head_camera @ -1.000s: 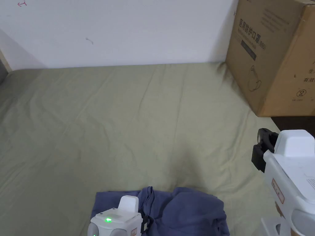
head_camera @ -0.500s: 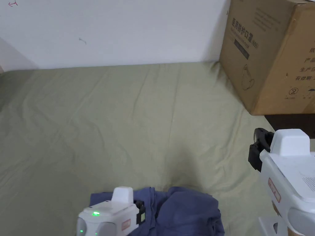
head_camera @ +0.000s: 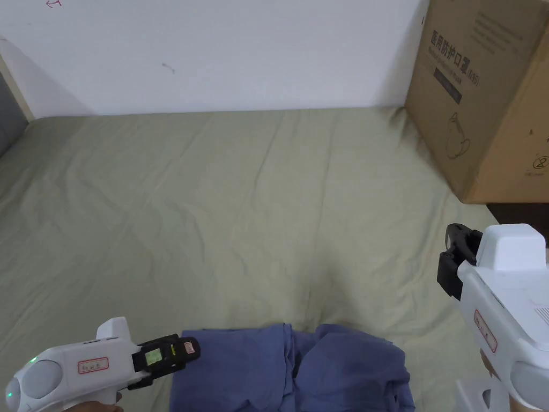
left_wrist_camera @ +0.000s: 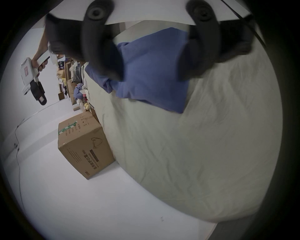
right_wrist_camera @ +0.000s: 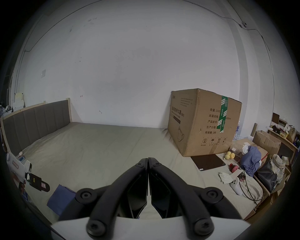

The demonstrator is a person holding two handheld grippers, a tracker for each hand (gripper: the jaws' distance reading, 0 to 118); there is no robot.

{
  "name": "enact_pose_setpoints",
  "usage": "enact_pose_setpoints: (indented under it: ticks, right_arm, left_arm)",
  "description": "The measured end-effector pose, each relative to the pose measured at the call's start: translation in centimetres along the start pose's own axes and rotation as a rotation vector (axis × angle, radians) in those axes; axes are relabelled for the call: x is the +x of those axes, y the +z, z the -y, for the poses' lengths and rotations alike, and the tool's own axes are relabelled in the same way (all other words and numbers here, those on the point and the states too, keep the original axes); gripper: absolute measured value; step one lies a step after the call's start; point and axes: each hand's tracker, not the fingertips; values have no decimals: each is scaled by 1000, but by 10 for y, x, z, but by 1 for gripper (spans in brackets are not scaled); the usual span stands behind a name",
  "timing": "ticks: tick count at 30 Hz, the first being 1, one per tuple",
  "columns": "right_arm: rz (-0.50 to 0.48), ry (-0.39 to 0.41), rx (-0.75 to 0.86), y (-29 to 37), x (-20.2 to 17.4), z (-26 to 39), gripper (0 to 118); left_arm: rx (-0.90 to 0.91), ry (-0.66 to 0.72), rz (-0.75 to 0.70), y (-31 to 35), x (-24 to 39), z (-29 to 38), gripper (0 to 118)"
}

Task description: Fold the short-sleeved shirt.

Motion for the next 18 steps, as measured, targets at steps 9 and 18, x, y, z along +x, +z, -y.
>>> enact_pose_setpoints:
  ticks: [9,18]
  right_arm:
    - [18,40,-37,-6,-6,4,0]
    - [27,41,-56,-11,-5,7,0]
  left_arm:
    - [-123,-24,-14,-42,-28,-3,68]
    - [-109,-52,-36,-54,-23,5,11]
